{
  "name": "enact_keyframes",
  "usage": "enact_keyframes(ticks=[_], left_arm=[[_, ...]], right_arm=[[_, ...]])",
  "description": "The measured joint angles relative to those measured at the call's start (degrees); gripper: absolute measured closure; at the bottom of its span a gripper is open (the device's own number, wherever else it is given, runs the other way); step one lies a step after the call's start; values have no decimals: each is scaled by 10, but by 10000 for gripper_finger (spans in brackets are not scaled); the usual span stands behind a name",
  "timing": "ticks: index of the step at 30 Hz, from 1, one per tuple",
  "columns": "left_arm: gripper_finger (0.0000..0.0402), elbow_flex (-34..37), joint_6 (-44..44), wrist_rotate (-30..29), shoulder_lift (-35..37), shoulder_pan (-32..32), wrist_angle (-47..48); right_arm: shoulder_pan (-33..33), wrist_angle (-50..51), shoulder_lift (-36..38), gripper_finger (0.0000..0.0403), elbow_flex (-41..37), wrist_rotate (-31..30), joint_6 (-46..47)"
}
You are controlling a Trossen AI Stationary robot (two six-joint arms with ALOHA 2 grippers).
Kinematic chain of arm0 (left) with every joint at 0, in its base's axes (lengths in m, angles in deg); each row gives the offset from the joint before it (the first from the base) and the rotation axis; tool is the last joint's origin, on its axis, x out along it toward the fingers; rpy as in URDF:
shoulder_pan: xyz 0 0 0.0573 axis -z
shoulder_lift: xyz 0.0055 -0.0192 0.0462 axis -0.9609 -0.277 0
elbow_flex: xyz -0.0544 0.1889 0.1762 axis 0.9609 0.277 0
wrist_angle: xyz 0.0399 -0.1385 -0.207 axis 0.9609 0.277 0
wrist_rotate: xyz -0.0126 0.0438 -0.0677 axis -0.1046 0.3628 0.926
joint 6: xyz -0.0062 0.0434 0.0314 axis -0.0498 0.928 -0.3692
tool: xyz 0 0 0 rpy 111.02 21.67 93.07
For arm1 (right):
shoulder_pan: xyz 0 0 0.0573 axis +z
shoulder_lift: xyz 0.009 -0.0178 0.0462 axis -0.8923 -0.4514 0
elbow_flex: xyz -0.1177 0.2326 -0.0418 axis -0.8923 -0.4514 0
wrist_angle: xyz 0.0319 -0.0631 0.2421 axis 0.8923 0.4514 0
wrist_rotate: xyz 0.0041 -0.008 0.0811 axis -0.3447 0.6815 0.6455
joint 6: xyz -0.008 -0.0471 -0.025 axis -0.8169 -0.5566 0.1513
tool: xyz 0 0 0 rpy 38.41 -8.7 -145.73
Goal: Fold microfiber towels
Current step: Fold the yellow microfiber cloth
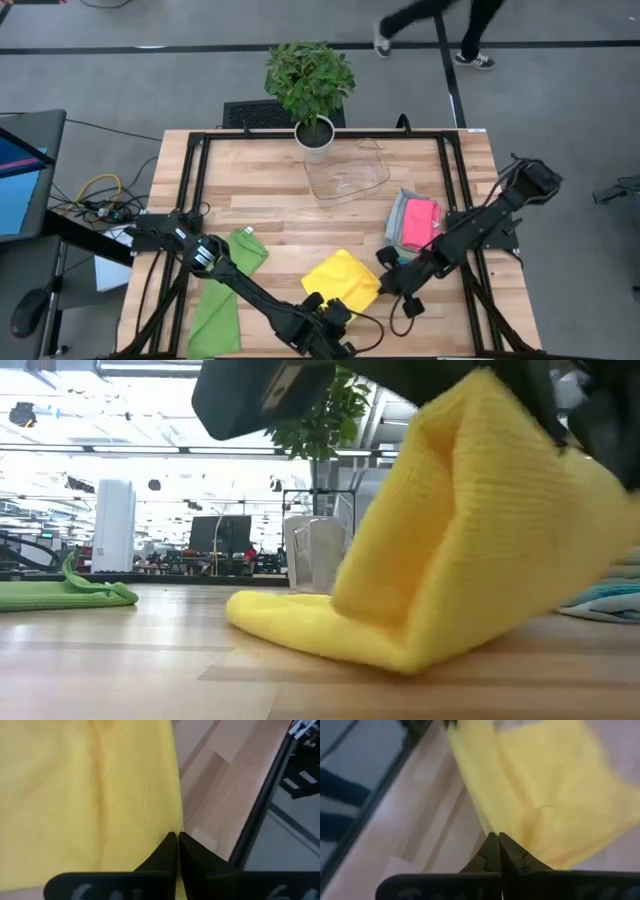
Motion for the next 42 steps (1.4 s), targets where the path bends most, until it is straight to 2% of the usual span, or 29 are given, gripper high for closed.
enact_keyframes(ticks=[5,8,12,22,27,38,42], left_arm=[[401,1,17,-15,12,-11,21],[401,0,14,-7,13,-19,32],[401,1,17,-5,19,-24,32],[401,0,-1,-27,28,-26,128],[401,0,-49,-48,29,-27,157],[401,0,-96,-80,36,-27,272],[401,0,-96,-86,48,-34,274]], right_arm=[[-49,42,42,390,1,9,-1],[-86,48,42,390,1,52,-1],[-126,57,33,391,20,96,-10],[-208,99,-23,389,86,125,-84],[-235,113,-66,384,120,152,-102],[-281,130,-89,385,175,154,-163],[-293,169,-90,385,194,164,-181]])
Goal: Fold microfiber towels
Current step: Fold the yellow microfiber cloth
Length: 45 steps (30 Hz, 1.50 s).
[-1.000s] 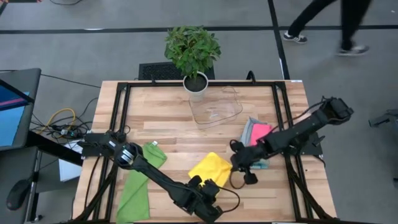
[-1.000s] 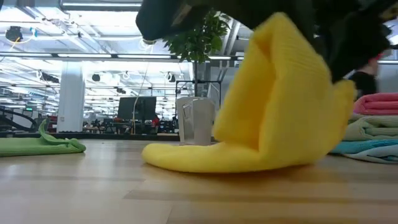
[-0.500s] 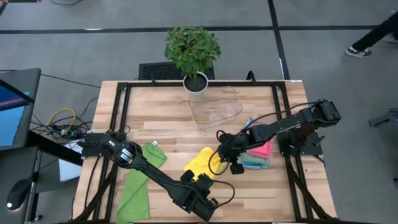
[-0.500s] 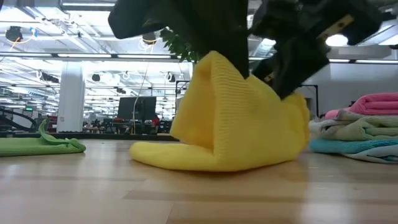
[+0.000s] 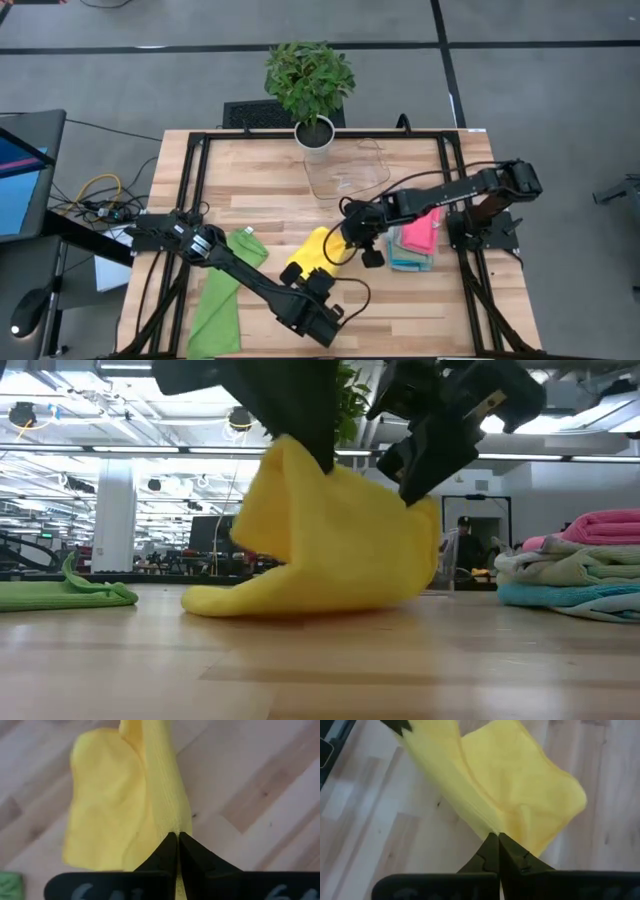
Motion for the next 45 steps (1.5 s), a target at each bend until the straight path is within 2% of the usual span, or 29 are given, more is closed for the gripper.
enact_keyframes(ticks=[5,8,14,21,26,31,40,45], left_arm=[[401,0,-35,-16,4,-1,75],[401,0,-36,-19,5,-1,61],[401,0,1,-8,5,13,-69],[401,-1,22,23,-2,41,-242],[401,-1,-46,21,-21,56,-233],[401,0,-89,0,-31,63,-192],[401,0,-114,-8,-32,52,-87],[401,37,-160,-24,-33,47,-84]], right_arm=[[-6,15,8,386,21,-6,-21],[-8,49,8,385,28,3,-11],[42,102,10,396,29,14,35],[176,117,10,389,28,9,160],[235,114,11,395,28,-41,189],[209,89,11,392,30,-43,181],[100,69,1,391,30,-17,104],[43,33,-16,392,30,6,68]])
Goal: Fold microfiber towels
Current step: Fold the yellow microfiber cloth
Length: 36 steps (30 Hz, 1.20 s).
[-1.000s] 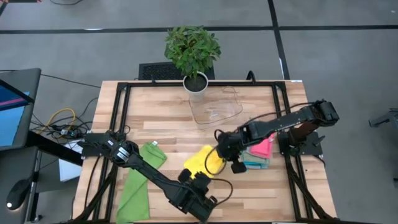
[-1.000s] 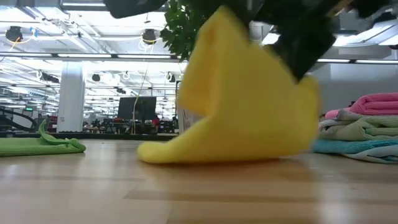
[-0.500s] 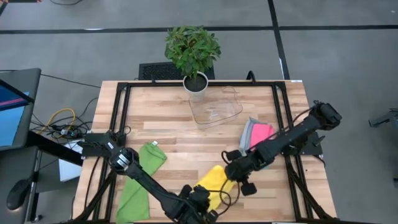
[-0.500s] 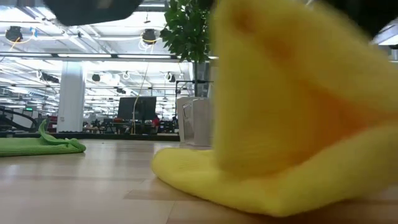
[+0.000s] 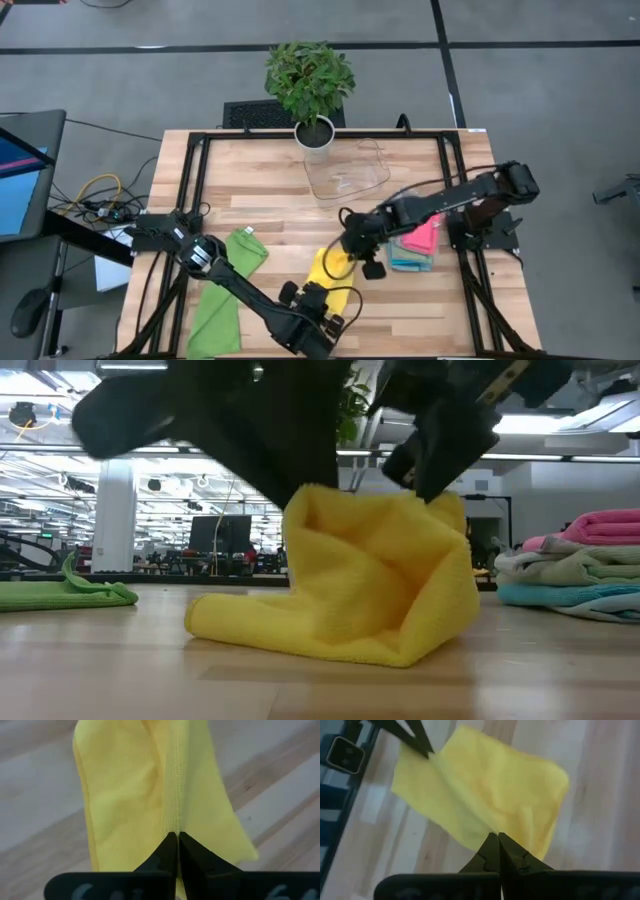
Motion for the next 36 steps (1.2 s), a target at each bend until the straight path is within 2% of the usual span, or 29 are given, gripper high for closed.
enact_keyframes(ticks=[4,10,15,20,27,32,36], left_arm=[[401,38,-50,2,1,2,-34],[401,34,-121,-27,1,15,-26],[401,33,-201,-52,8,32,22],[401,53,-298,-63,10,49,83],[401,136,-378,-62,10,56,-16],[401,150,-400,-67,11,60,-32],[401,151,-399,-63,9,60,-27]], right_arm=[[-23,-37,-33,389,0,47,-4],[-23,-28,-66,390,31,44,-38],[-28,-20,-67,389,72,34,-73],[-51,-62,-94,392,80,36,-90],[-63,-72,-174,384,117,56,-104],[-57,-72,-195,386,166,53,-116],[-59,-74,-210,381,177,47,-125]])
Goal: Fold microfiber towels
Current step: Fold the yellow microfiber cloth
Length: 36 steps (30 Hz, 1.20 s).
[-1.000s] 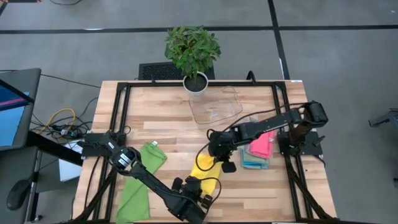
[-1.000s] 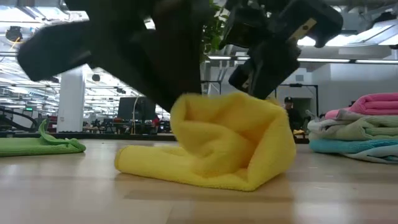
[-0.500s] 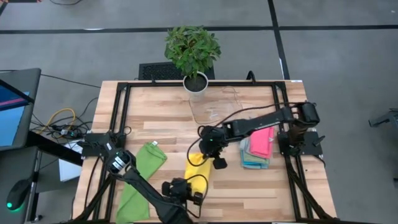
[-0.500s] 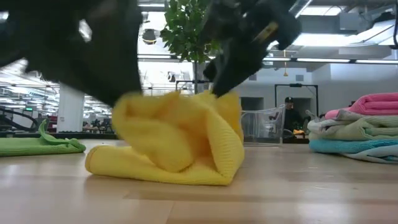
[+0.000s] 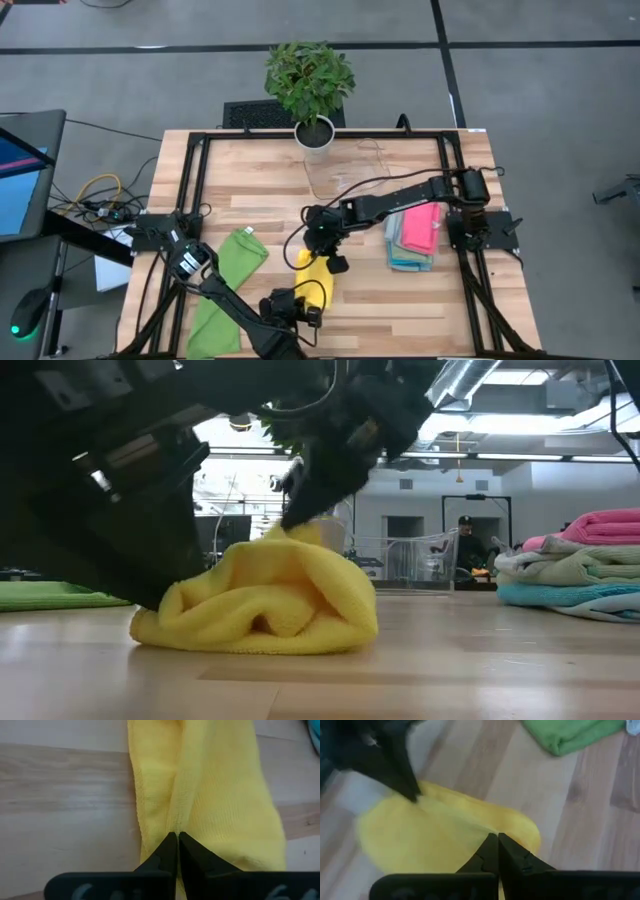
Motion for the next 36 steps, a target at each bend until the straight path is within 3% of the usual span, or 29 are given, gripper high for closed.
enact_keyframes(ticks=[6,12,18,20,26,36], left_arm=[[401,0,4,6,0,0,5],[396,-1,-4,27,0,2,8],[370,-1,-18,31,0,1,11],[361,-1,-20,29,2,1,14],[337,0,-21,31,13,-3,52],[261,0,-22,21,24,-4,107]], right_arm=[[-11,-12,-27,363,1,-9,-6],[-25,-23,-25,327,1,-55,-6],[-53,18,17,277,30,-43,-2],[-65,28,36,268,29,-12,17],[-60,90,91,274,29,76,50],[43,104,131,296,28,69,60]])
